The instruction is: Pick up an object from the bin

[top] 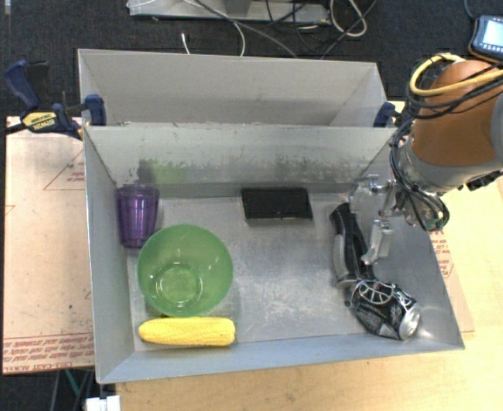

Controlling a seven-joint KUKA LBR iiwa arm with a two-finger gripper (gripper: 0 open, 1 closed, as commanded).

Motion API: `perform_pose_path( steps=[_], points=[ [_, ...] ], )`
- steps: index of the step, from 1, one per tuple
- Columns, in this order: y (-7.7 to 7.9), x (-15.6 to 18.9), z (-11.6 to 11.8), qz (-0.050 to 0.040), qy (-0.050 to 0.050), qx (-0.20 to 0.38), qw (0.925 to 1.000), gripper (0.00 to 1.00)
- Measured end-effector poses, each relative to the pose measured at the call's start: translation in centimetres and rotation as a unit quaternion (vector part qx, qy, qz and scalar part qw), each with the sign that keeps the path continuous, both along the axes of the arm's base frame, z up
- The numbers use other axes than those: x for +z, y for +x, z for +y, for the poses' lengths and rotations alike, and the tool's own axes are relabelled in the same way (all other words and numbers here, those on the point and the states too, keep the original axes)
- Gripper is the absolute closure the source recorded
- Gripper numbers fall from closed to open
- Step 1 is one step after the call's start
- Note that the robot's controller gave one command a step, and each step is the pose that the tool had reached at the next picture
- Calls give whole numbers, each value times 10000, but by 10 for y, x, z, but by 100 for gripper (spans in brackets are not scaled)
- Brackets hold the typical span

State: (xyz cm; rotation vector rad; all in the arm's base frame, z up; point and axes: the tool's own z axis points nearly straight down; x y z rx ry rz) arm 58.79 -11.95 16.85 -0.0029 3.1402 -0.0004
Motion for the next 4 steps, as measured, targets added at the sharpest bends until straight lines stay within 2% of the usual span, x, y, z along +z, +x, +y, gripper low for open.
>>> perform_pose_path(
  steps=[1,2,3,4],
  points=[
    [0,0,0,0,0,0,10000,100],
    [0,0,0,0,0,0,10000,100],
    [18,77,-34,-57,-22,1025,9947,100],
    [16,-29,65,-20,-1,2330,9725,100]
  ],
)
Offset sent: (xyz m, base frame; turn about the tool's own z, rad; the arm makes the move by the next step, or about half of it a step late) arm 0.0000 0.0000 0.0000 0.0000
